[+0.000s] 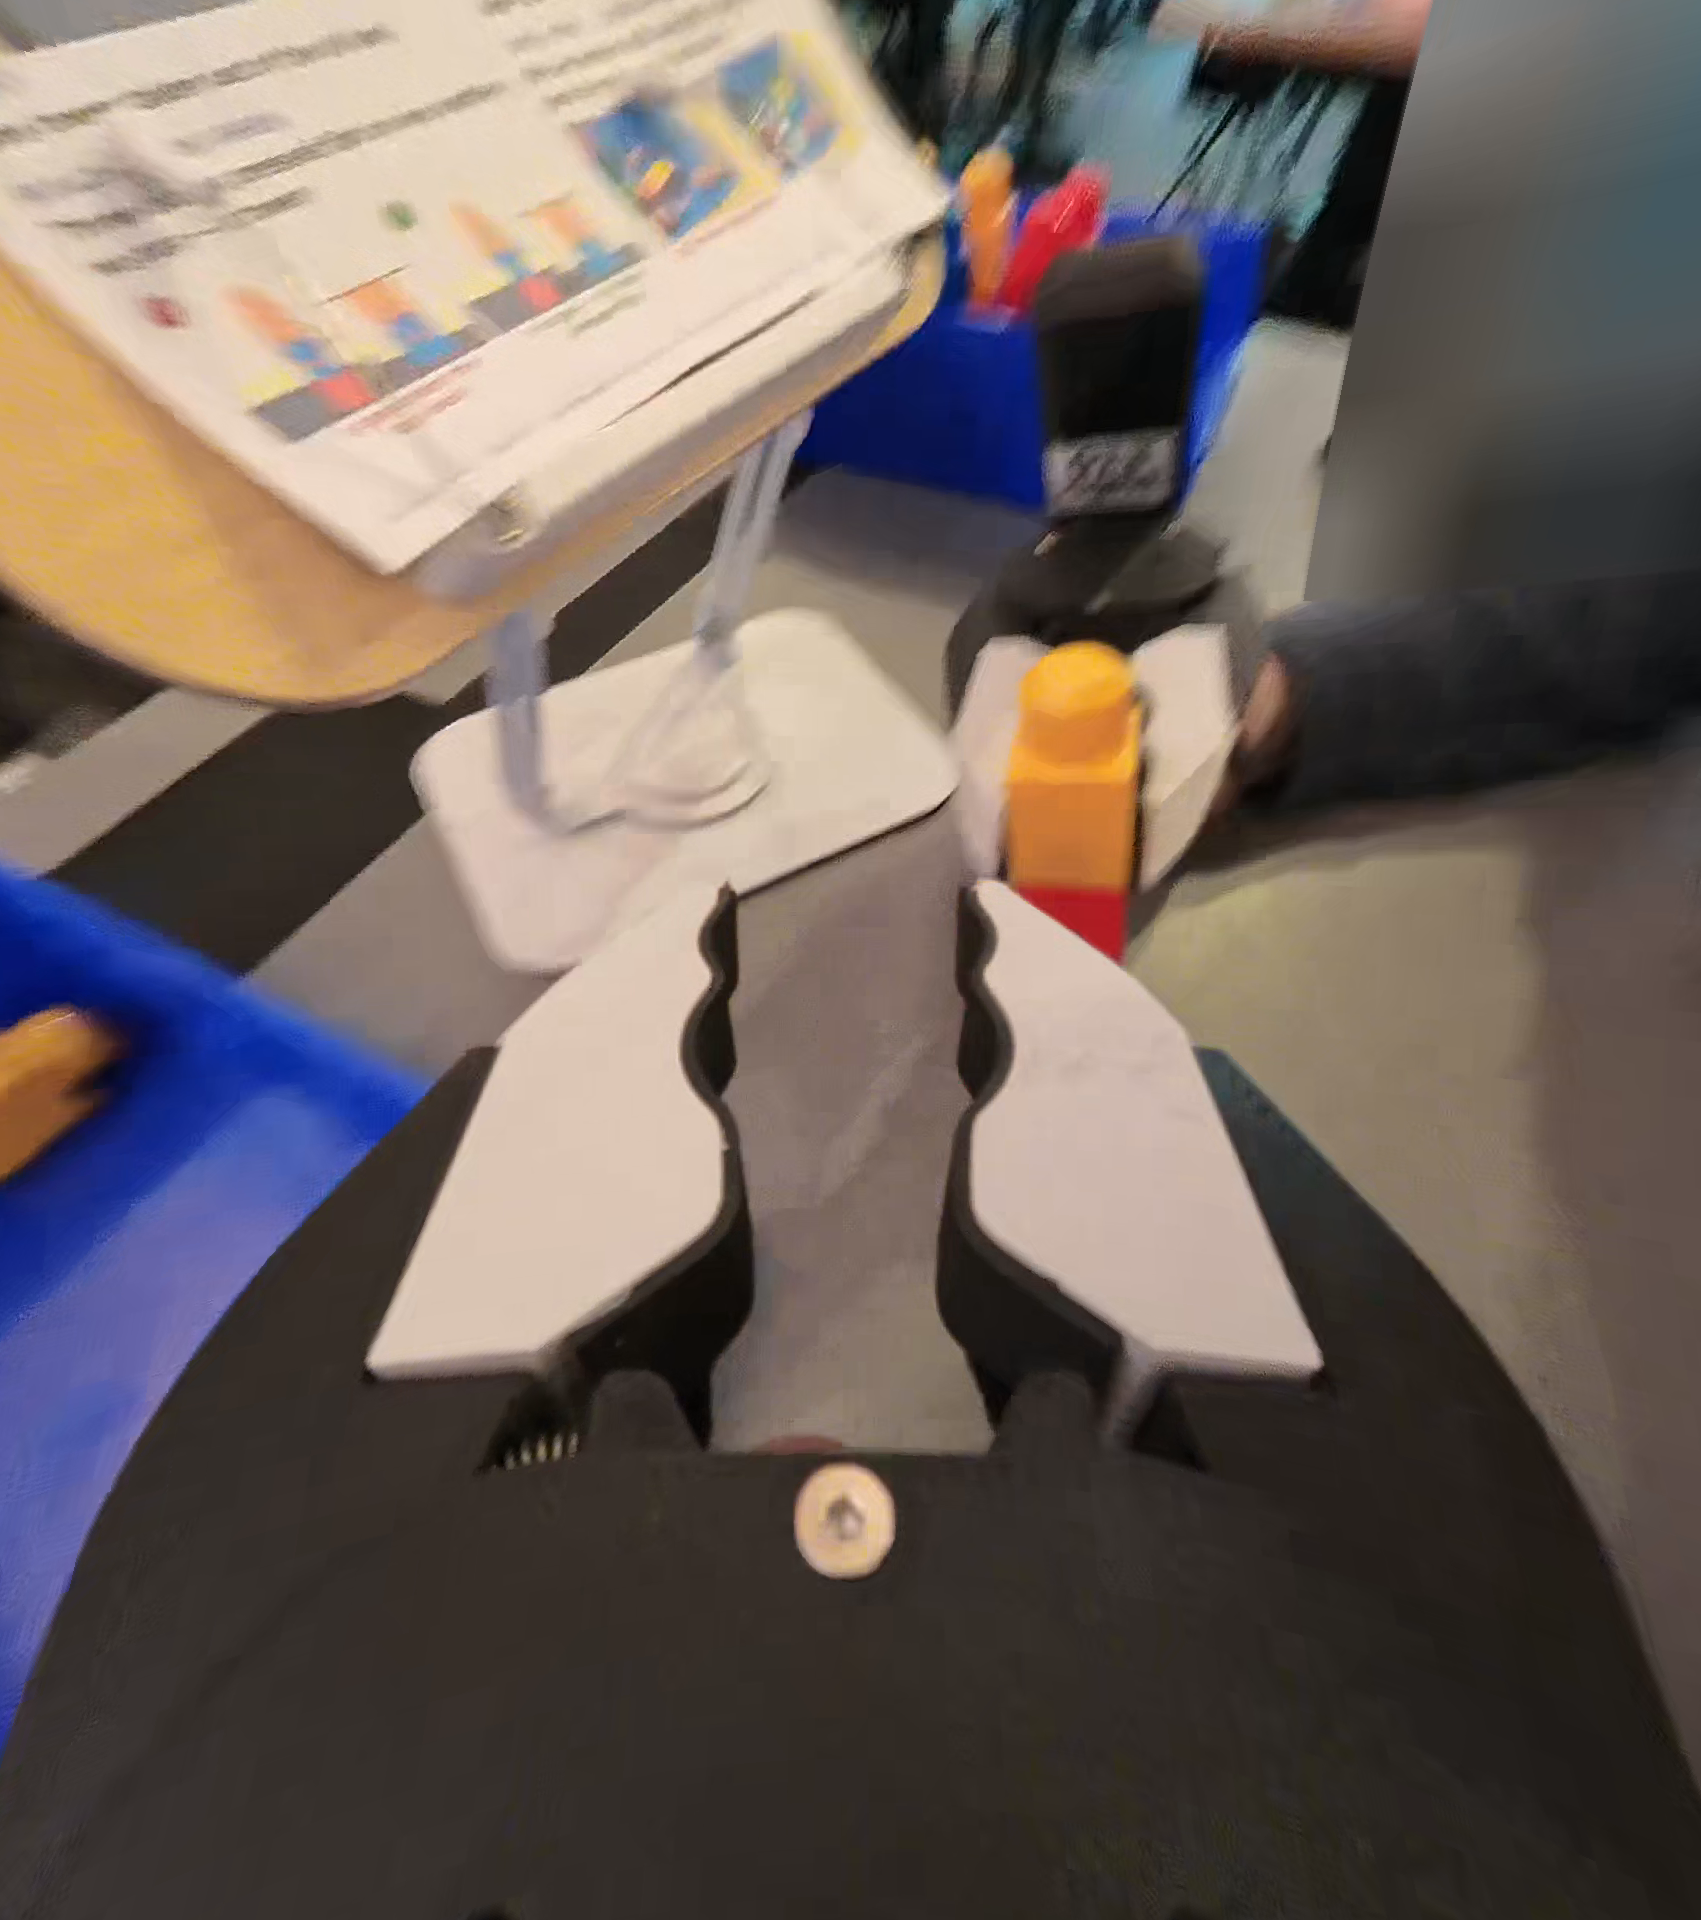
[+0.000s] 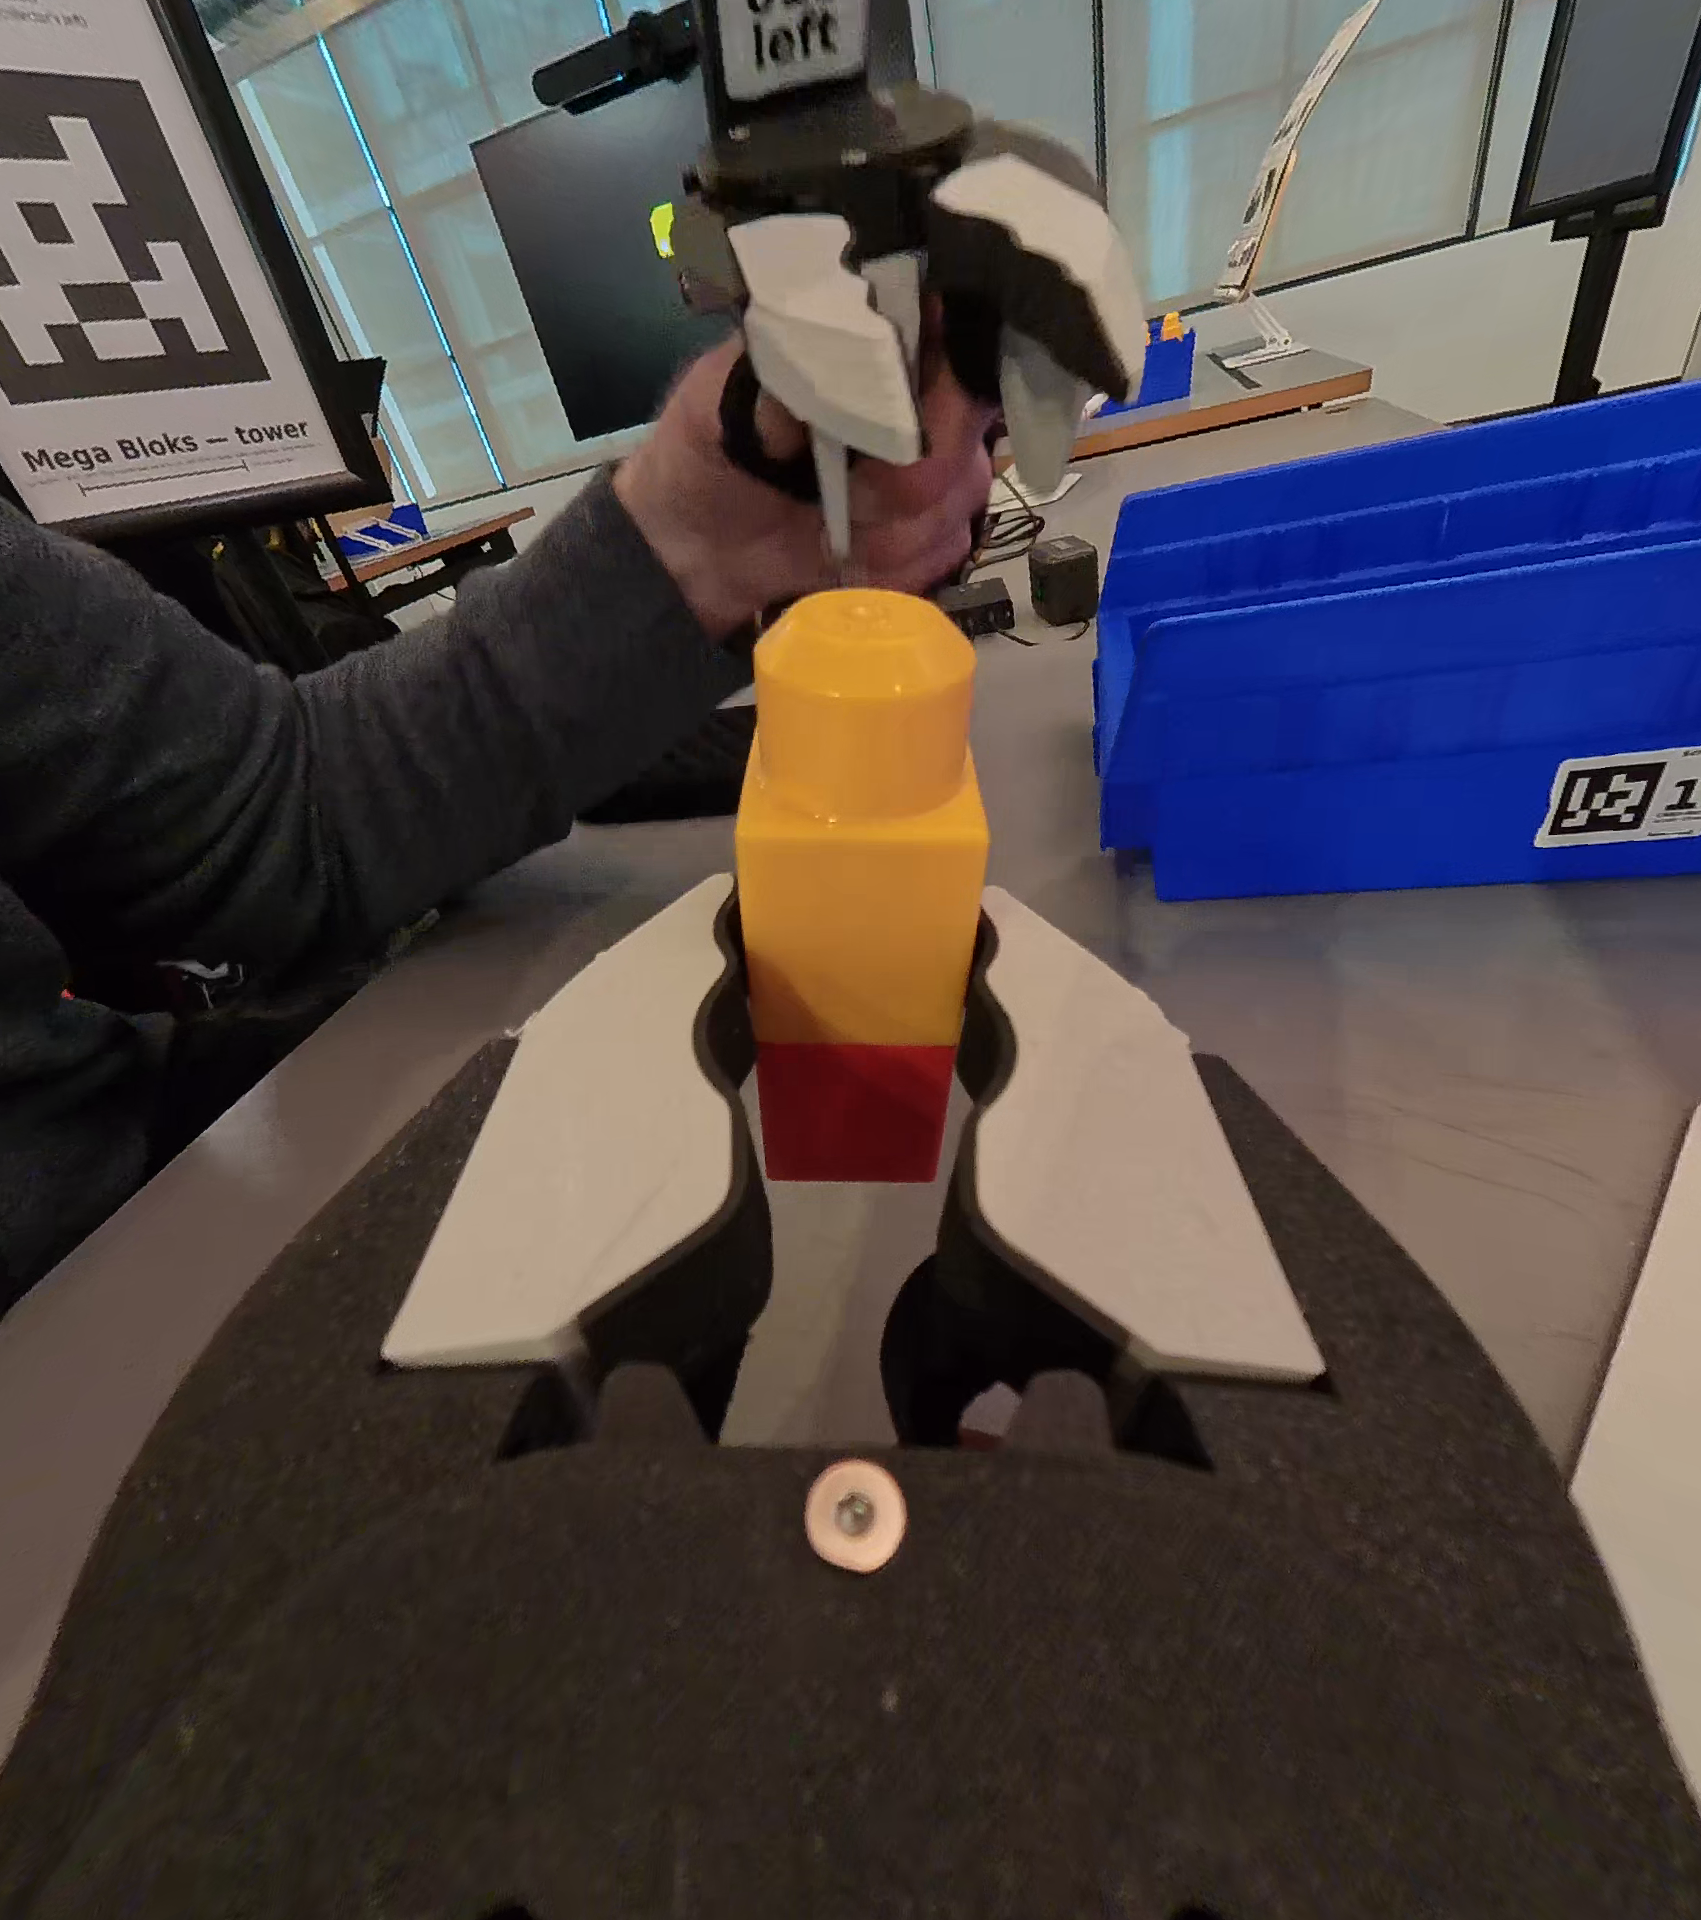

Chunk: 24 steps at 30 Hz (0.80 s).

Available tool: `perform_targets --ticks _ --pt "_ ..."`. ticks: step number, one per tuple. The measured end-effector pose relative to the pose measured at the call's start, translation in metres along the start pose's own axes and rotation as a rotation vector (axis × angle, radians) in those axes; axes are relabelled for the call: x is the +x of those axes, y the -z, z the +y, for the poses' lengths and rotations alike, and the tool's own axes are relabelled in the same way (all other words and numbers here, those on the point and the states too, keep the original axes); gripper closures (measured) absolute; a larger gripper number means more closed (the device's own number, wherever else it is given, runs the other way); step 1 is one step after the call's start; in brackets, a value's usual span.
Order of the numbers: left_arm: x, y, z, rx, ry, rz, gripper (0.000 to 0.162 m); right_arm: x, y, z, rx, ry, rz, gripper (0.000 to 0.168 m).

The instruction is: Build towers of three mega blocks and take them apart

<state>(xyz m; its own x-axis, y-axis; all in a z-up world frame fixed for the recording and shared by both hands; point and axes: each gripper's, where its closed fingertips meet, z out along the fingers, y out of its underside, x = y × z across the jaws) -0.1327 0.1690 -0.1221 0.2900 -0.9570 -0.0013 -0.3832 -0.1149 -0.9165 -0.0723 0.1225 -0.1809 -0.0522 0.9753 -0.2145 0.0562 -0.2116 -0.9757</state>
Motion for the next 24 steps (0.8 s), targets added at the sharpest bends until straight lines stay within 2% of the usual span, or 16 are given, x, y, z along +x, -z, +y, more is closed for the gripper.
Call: perform_targets --ticks 3,8,19,24 --pt "-0.037 0.033 0.015 -0.206 -0.065 -0.152 0.123 0.000 0.001 -0.001 0.004 -0.007 -0.004 0.132" --pt "-0.088 0.069 0.054 -0.541 -0.124 -0.235 0.125 0.000 0.001 0.000 0.003 -0.005 -0.006 0.132" --pt "-0.143 0.073 0.160 -1.088 -0.269 -0.078 0.124 -0.001 0.002 -0.001 0.009 -0.010 -0.010 0.132" --pt "-0.153 0.072 0.185 -1.188 -0.292 -0.044 0.124 -0.001 0.002 -0.001 0.011 -0.011 -0.013 0.132"
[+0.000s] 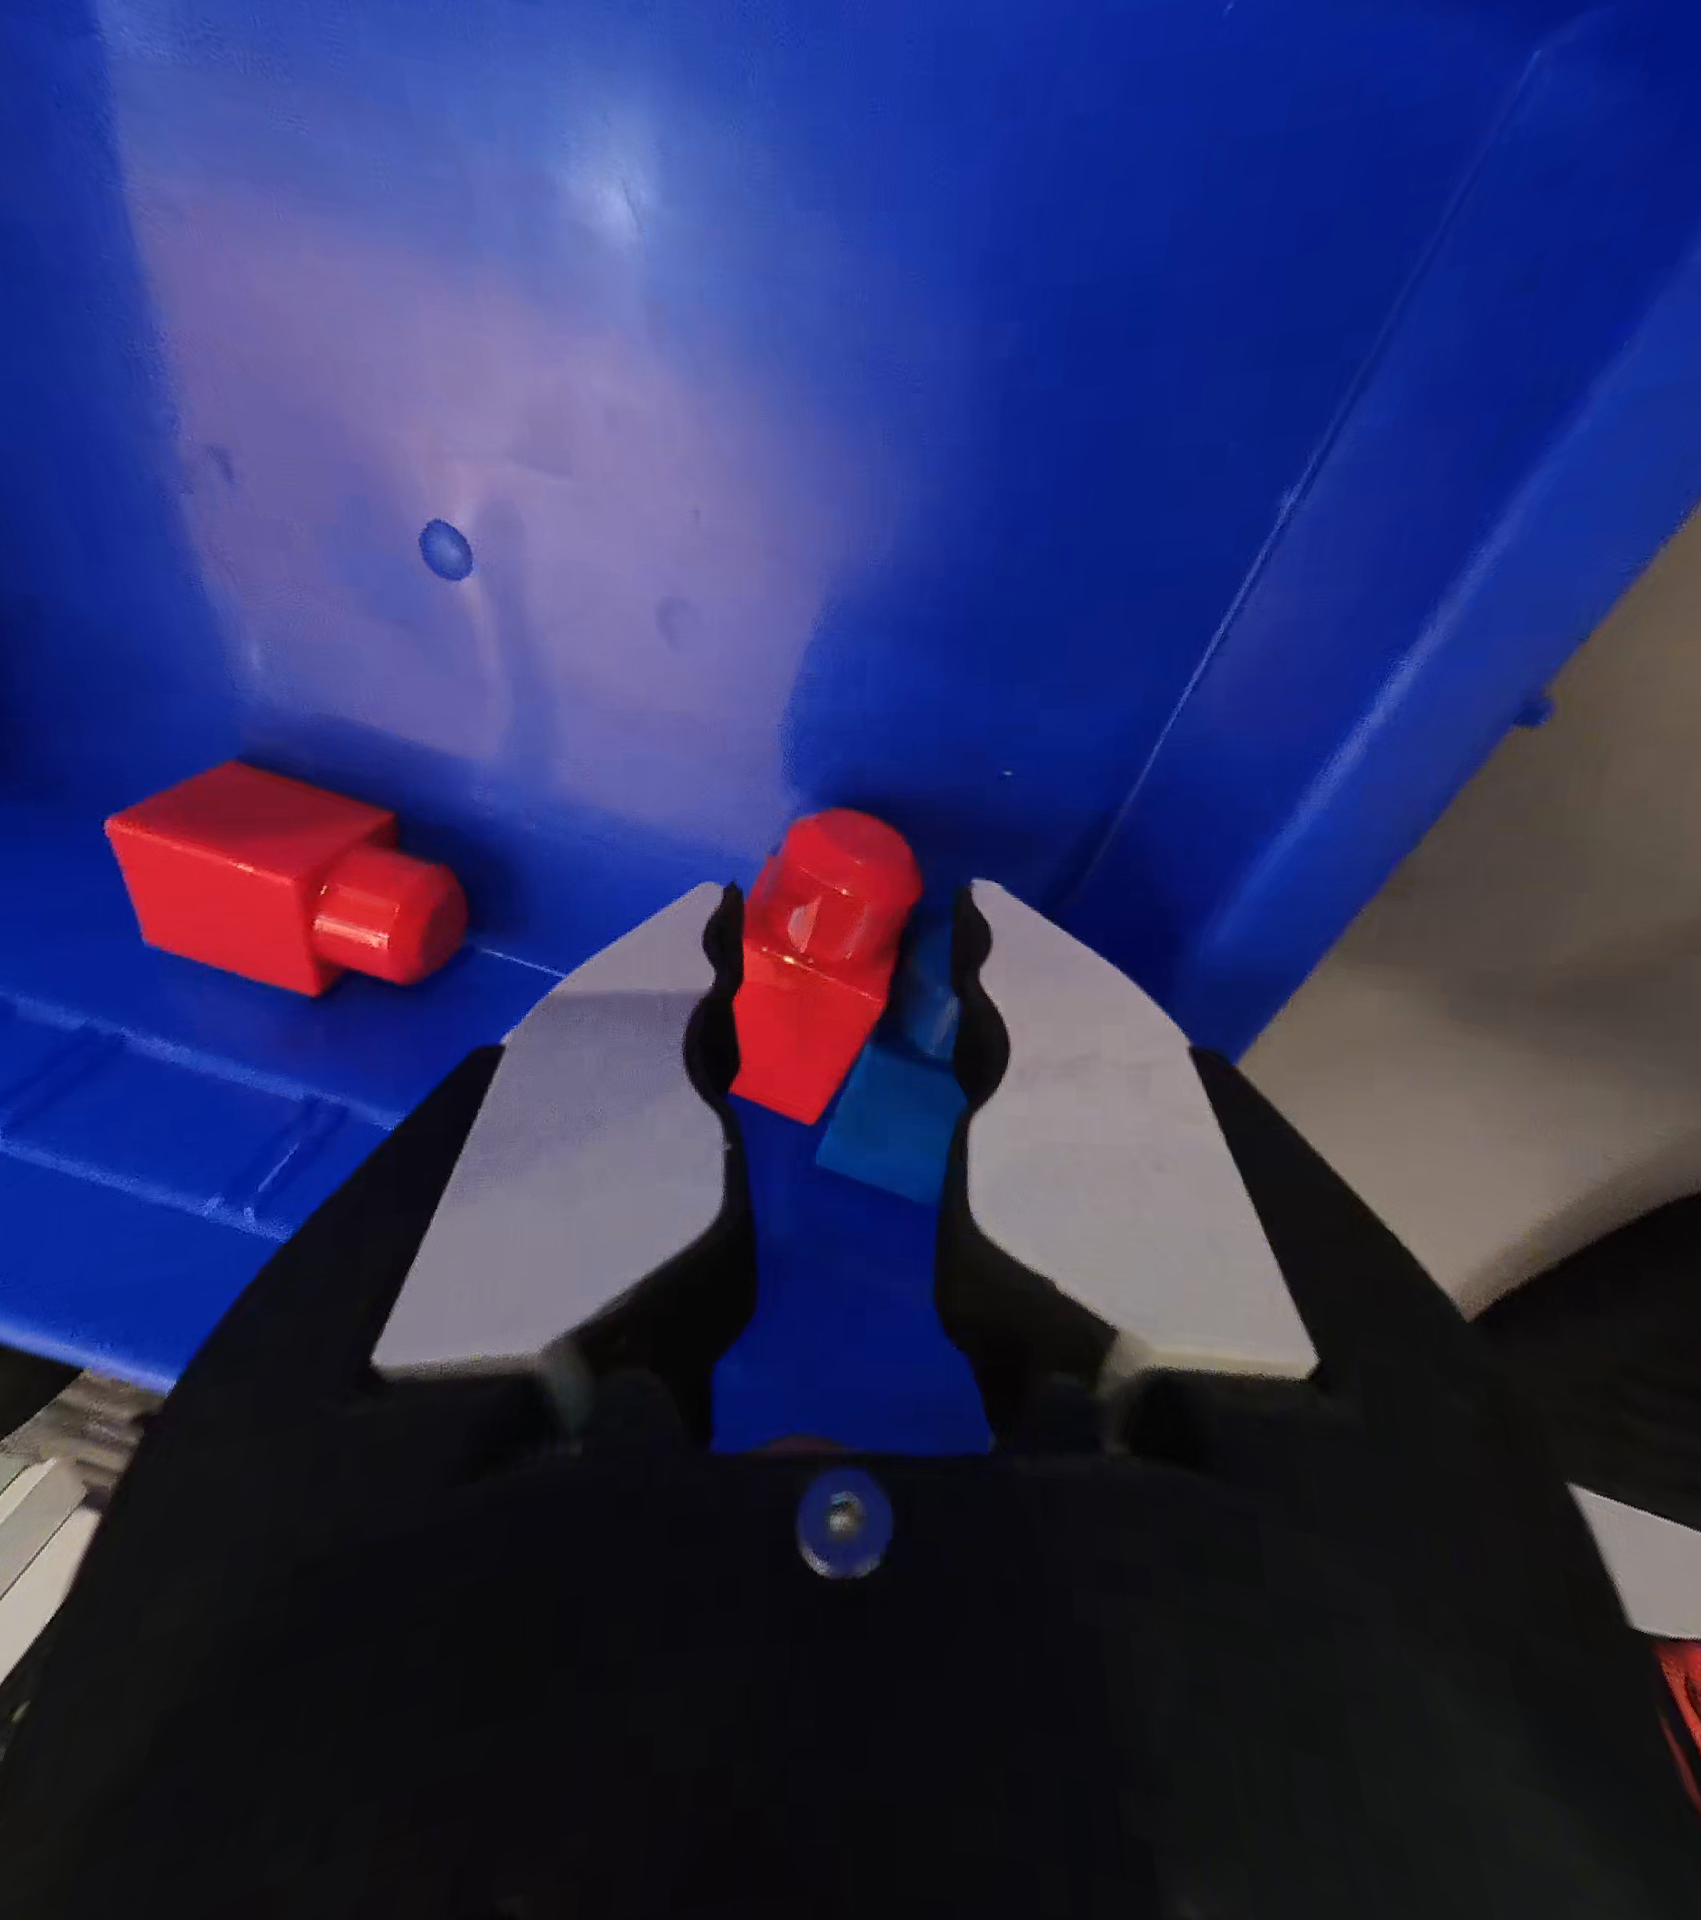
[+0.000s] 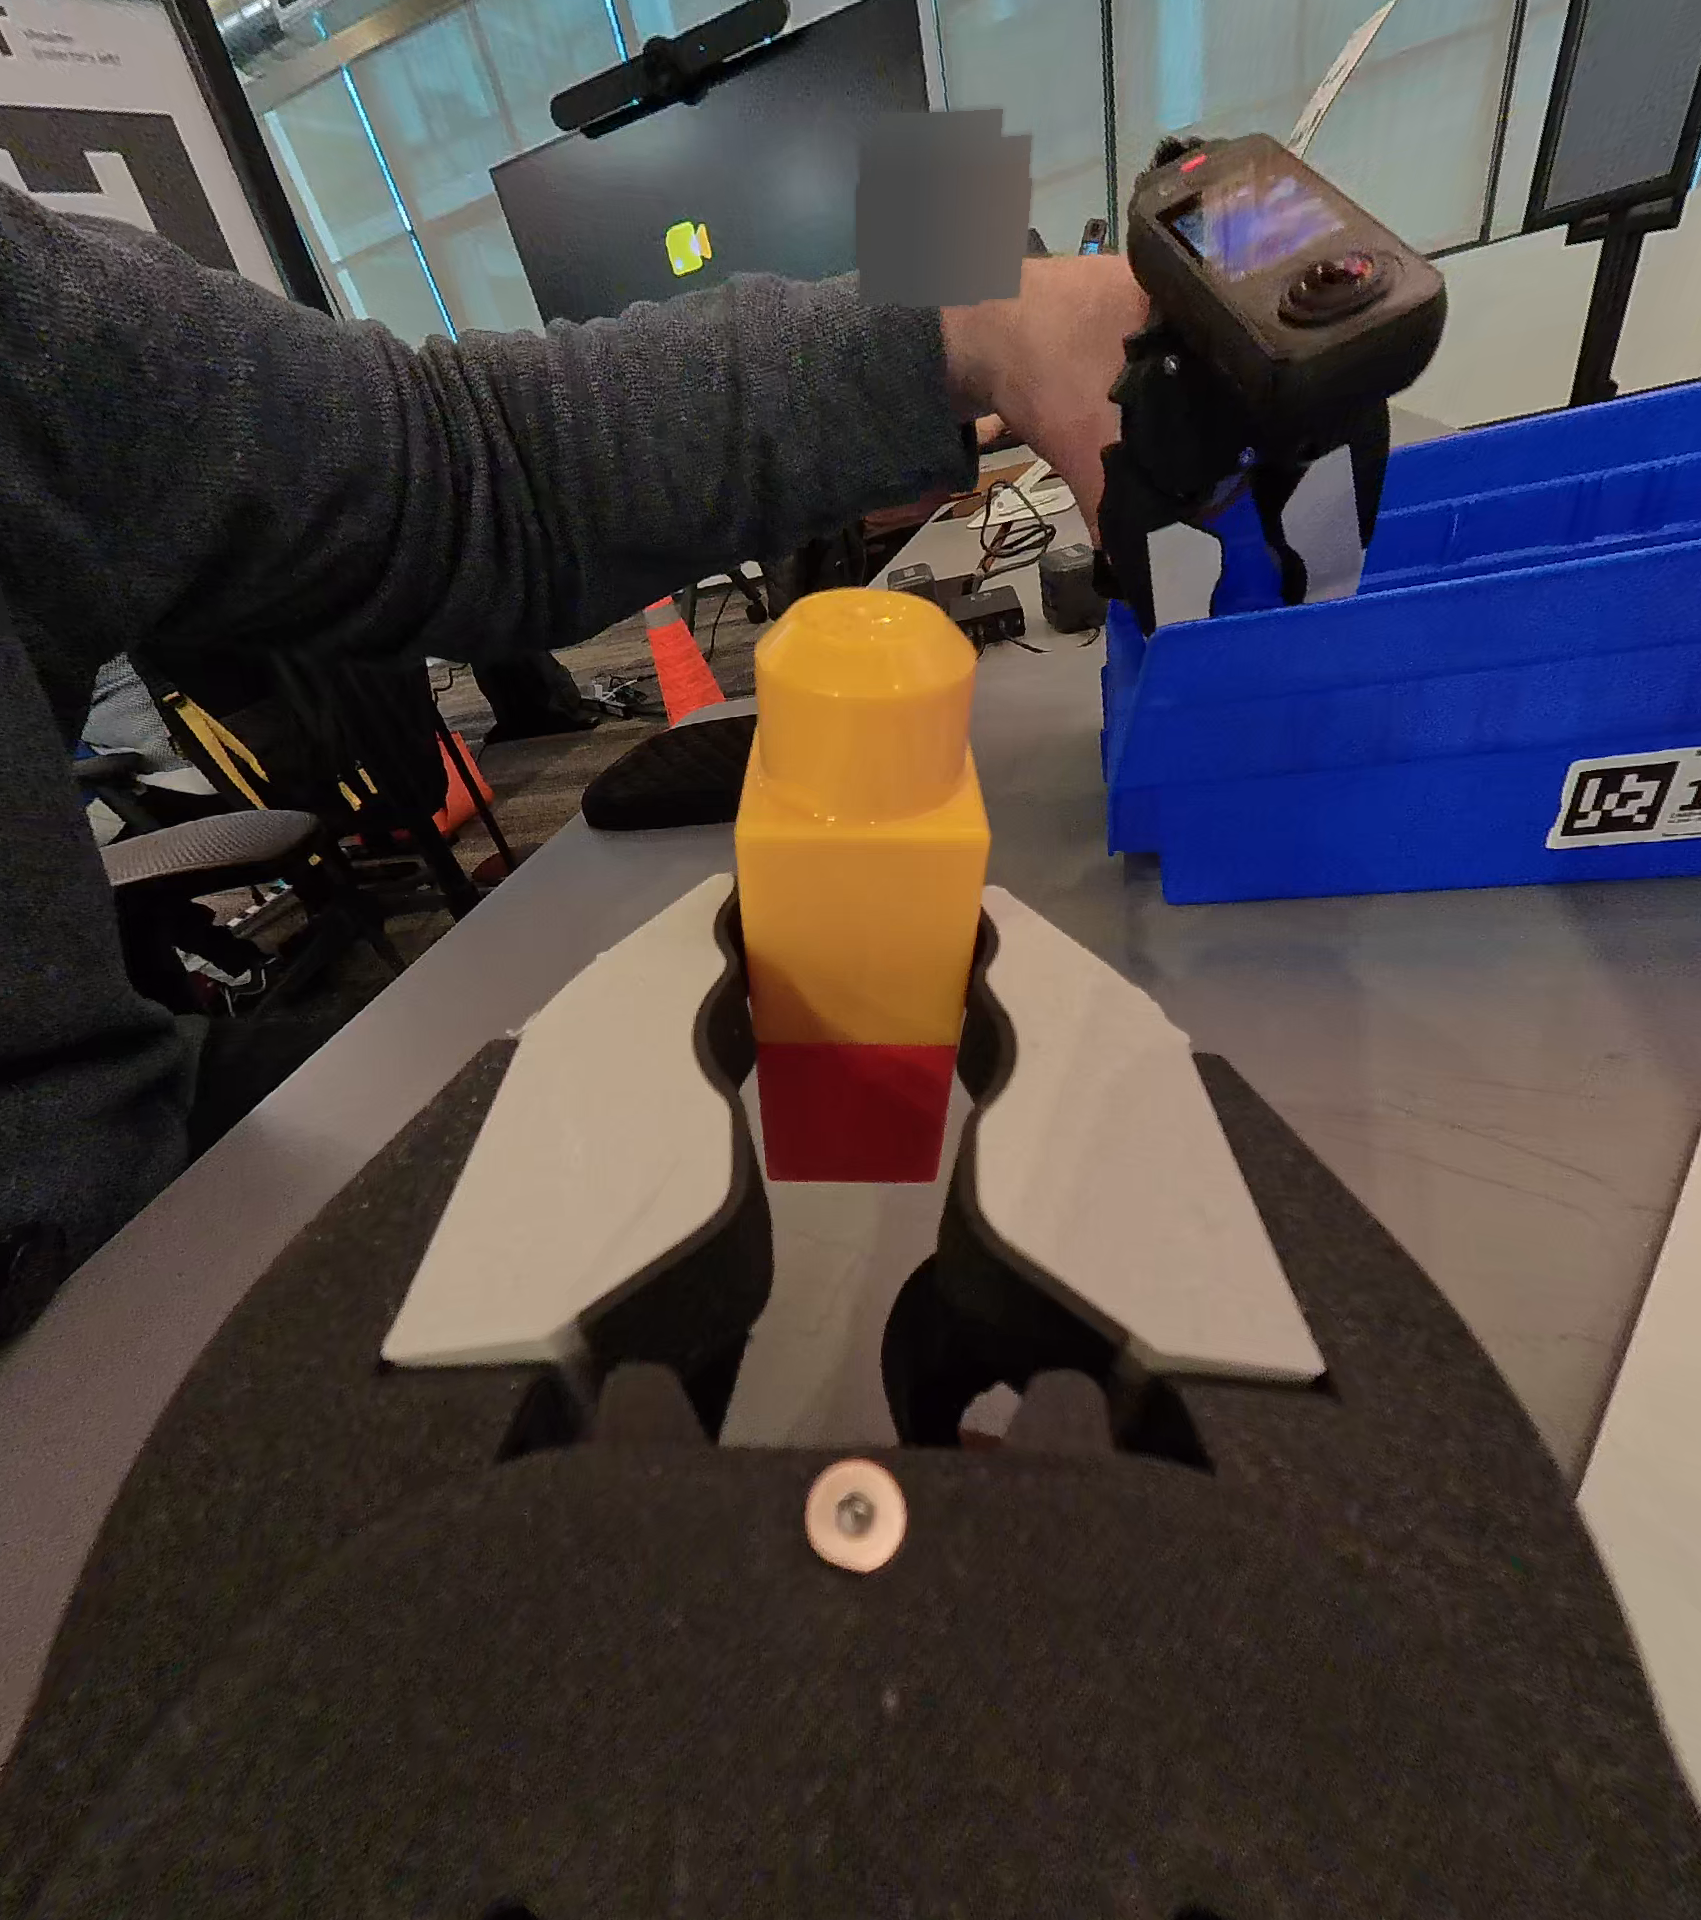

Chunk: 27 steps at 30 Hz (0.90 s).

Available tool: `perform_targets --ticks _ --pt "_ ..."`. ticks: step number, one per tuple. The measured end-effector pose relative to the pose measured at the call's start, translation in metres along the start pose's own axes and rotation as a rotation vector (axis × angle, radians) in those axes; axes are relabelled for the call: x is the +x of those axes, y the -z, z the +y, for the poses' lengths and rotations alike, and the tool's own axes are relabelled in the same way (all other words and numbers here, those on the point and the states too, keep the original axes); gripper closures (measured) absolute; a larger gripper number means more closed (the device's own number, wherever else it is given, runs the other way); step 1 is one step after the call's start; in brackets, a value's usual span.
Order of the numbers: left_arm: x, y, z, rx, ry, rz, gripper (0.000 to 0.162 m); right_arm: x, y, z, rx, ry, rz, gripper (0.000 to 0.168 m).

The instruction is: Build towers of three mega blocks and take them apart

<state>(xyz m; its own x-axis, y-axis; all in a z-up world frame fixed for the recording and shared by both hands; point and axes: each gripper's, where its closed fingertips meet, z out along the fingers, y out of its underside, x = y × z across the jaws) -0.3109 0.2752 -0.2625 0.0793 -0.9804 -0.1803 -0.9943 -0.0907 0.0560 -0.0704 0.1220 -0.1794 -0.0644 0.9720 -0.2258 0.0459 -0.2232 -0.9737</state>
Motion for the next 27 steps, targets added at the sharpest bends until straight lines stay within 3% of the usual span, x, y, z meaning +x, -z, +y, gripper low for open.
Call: perform_targets --ticks 7,12,15,19,23,27 --pt "-0.008 -0.020 0.009 -0.131 -0.024 -0.015 0.131 0.000 0.000 0.000 0.003 -0.001 0.001 0.132" --pt "-0.021 -0.017 0.004 -0.102 0.050 -0.065 0.132 0.001 0.000 -0.001 0.003 -0.001 0.007 0.132" --pt "-0.030 0.007 -0.016 0.080 0.188 -0.092 0.132 0.002 0.000 0.000 0.000 -0.004 0.012 0.132" --pt "-0.025 0.075 -0.069 0.489 0.374 -0.086 0.132 0.004 -0.001 0.001 -0.012 -0.010 0.025 0.132" --pt "0.012 0.156 -0.137 0.961 0.452 -0.001 0.133 0.005 -0.002 0.002 -0.019 -0.009 0.036 0.132" --pt "0.057 0.200 -0.189 1.206 0.420 0.089 0.133 0.006 -0.002 0.002 -0.020 -0.010 0.043 0.132"
